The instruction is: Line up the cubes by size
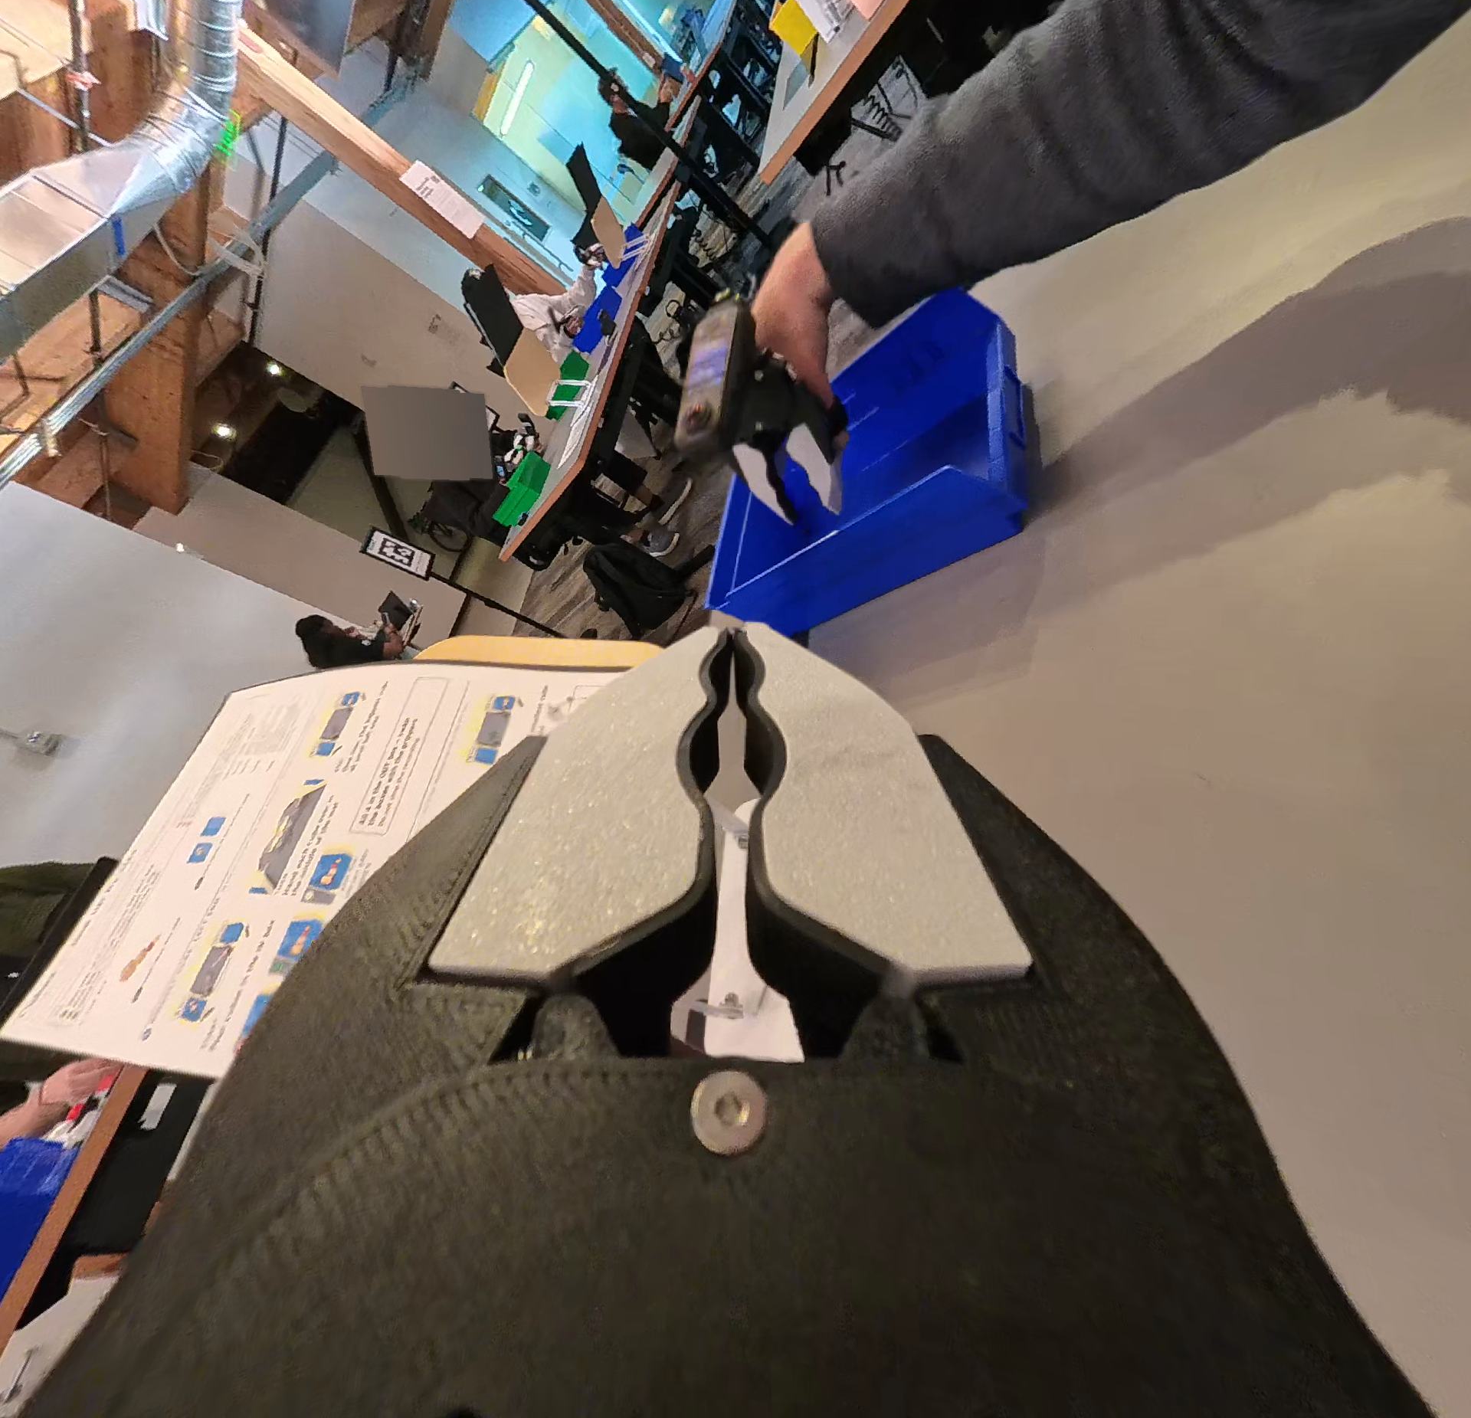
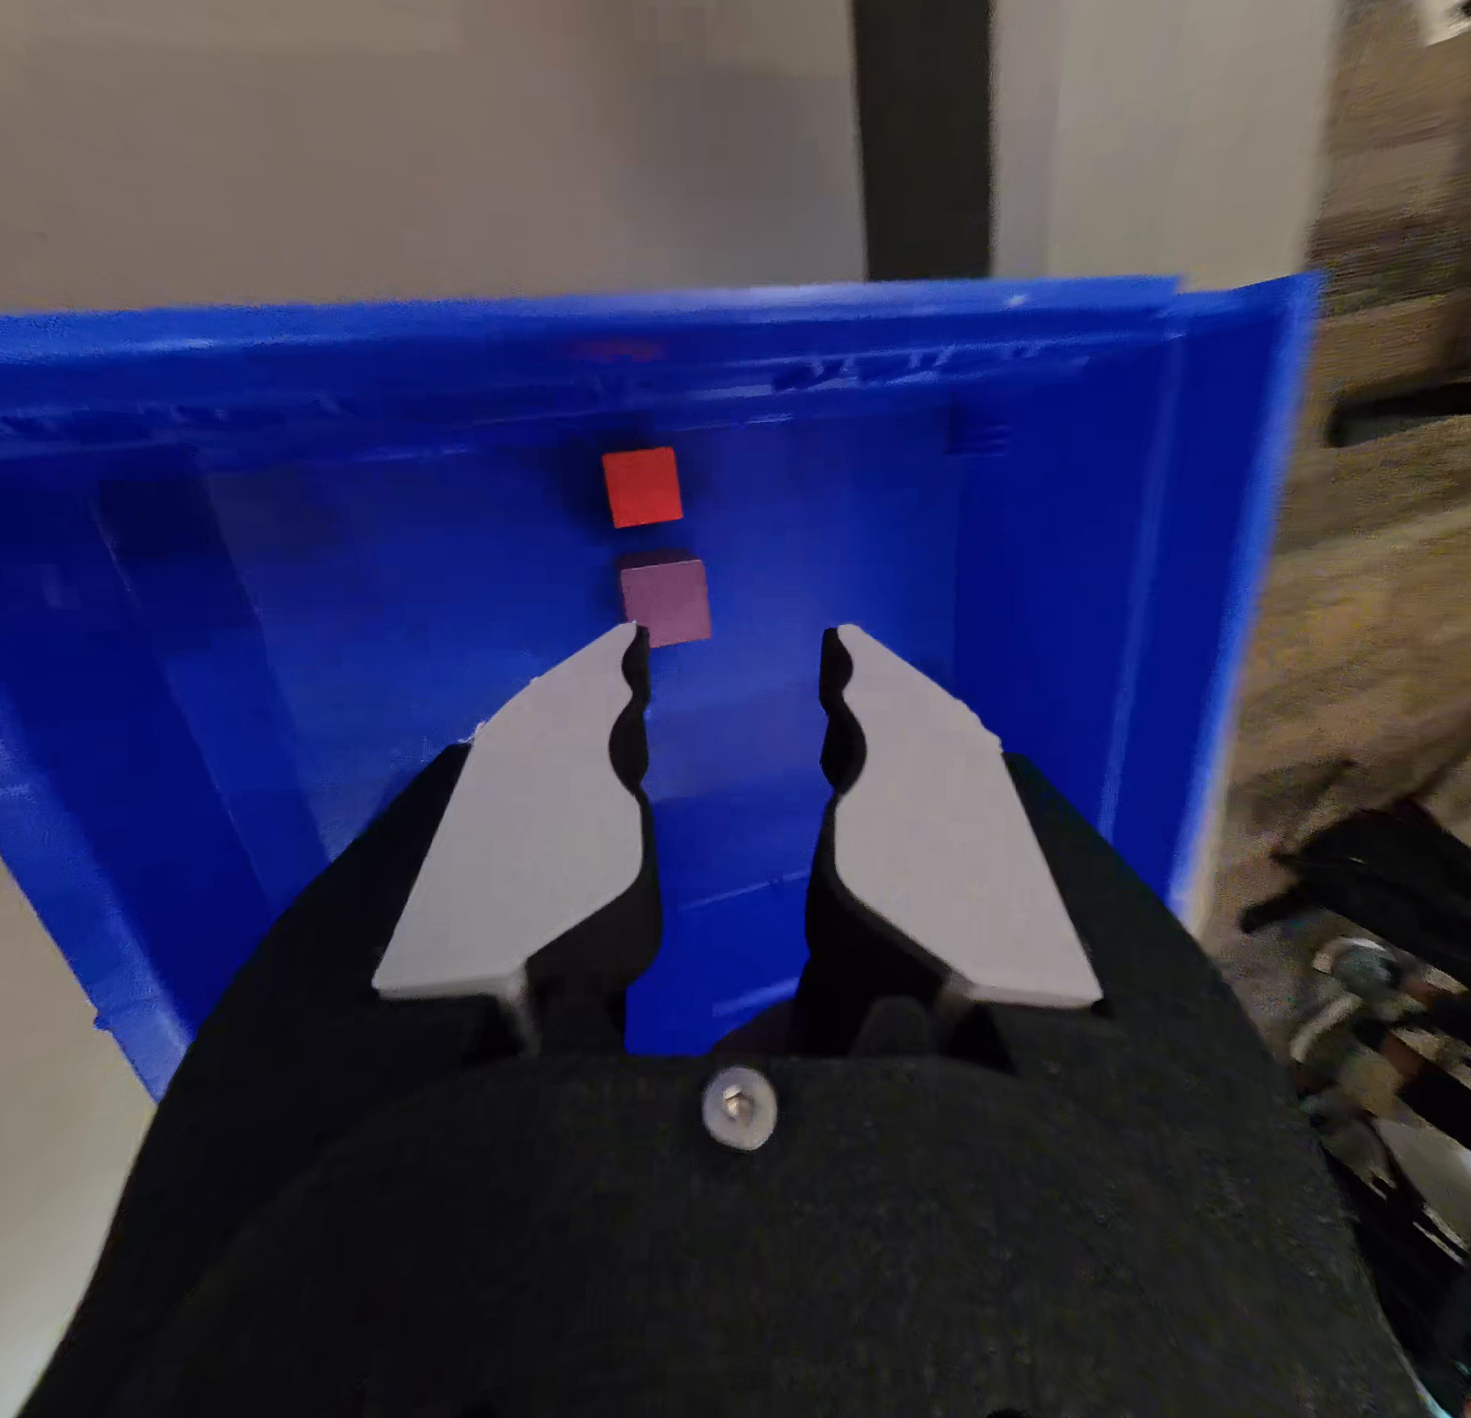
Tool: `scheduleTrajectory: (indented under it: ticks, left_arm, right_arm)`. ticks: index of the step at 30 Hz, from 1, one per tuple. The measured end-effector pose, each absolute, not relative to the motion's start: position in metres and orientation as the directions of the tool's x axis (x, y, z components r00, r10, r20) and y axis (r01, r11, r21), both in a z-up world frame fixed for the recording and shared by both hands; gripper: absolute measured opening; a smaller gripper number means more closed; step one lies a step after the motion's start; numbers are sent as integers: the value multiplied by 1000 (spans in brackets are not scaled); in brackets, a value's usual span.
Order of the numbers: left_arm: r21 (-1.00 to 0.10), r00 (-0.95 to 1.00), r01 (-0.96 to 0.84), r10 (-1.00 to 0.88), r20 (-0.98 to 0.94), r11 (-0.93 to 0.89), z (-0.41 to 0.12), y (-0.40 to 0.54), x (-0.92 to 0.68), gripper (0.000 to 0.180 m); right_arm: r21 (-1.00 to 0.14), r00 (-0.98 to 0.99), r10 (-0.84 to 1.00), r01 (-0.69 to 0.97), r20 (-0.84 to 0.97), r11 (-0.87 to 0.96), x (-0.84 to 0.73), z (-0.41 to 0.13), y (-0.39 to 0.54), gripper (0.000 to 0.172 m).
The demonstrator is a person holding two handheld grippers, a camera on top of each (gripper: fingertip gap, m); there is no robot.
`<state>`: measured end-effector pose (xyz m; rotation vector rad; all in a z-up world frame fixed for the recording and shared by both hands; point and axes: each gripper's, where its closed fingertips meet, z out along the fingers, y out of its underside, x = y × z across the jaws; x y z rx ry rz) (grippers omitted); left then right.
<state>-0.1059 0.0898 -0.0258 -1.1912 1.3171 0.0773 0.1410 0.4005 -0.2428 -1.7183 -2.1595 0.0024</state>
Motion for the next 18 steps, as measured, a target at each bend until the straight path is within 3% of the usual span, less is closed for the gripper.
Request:
scheduleTrajectory:
  ticks: [5, 9, 14, 18]
  left_arm:
    - [-618, 383, -653, -513, -768, 438, -14, 87, -126, 2]
    - [-610, 414, -678, -471, -778, 411, -7, 85, -143, 4]
    - [-601, 444, -704, -426, -788, 378, 0, 80, -161, 6]
    - [-596, 442, -708, -421, -792, 378, 1, 78, -162, 9]
  right_arm:
    - [-293, -122, 824, 898, 553, 329, 129, -169, 368, 39]
    - [-414, -68, 745, 797, 664, 441, 101, -117, 305, 36]
    - [-629, -80, 739, 470, 669, 620, 42, -68, 208, 37]
    - [-676, -129, 724, 279, 677, 682, -2, -49, 153, 37]
